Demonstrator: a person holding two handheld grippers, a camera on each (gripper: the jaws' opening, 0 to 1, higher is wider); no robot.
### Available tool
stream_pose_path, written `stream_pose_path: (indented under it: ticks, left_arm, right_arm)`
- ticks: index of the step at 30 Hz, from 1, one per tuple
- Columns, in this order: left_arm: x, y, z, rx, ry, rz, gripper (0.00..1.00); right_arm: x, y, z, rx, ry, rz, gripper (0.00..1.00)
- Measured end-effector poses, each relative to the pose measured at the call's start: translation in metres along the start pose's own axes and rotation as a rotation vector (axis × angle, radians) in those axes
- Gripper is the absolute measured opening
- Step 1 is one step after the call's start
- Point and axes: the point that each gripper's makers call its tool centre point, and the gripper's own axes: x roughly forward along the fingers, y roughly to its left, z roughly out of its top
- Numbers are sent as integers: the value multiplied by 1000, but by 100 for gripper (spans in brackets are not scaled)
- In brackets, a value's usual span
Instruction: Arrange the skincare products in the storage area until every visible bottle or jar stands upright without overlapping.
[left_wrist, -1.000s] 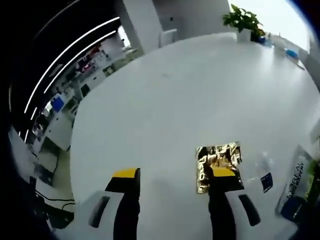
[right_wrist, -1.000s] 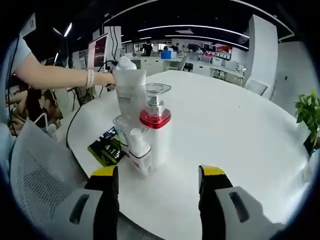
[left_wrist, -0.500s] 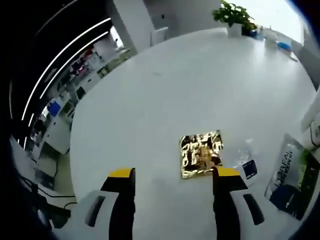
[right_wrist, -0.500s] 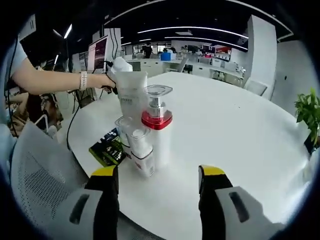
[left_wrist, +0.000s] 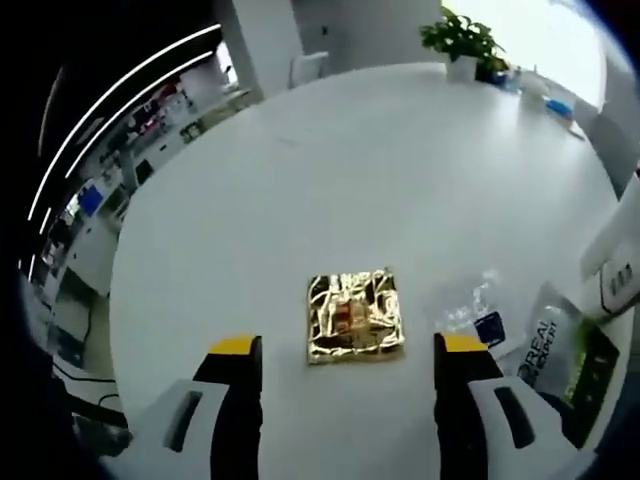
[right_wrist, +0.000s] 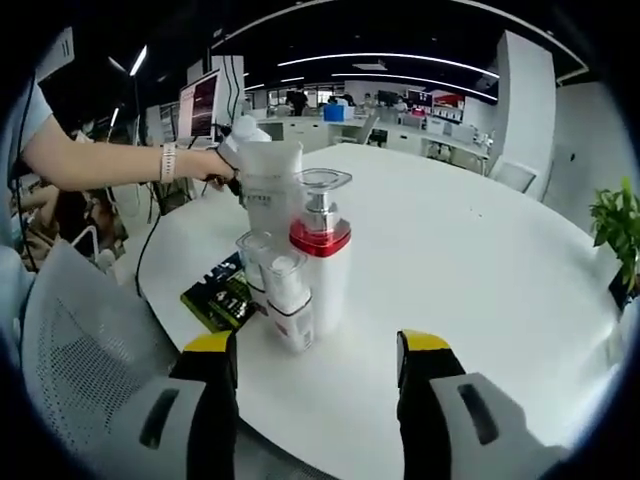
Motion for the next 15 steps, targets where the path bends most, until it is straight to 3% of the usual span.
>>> stream_pose_path:
  ticks: [4,8,15]
  left_arm:
    - [5,3,1,-42,5,-15,66]
    - [8,-2,-1,-103,22,-68,58]
    - [12,1,1,-101,26,-65,57]
  right_arm:
    - [0,-1,-2,3,7,-5,65]
    - [2,1,-2,1,13,1,65]
    - [4,0,2,0,2,2,64]
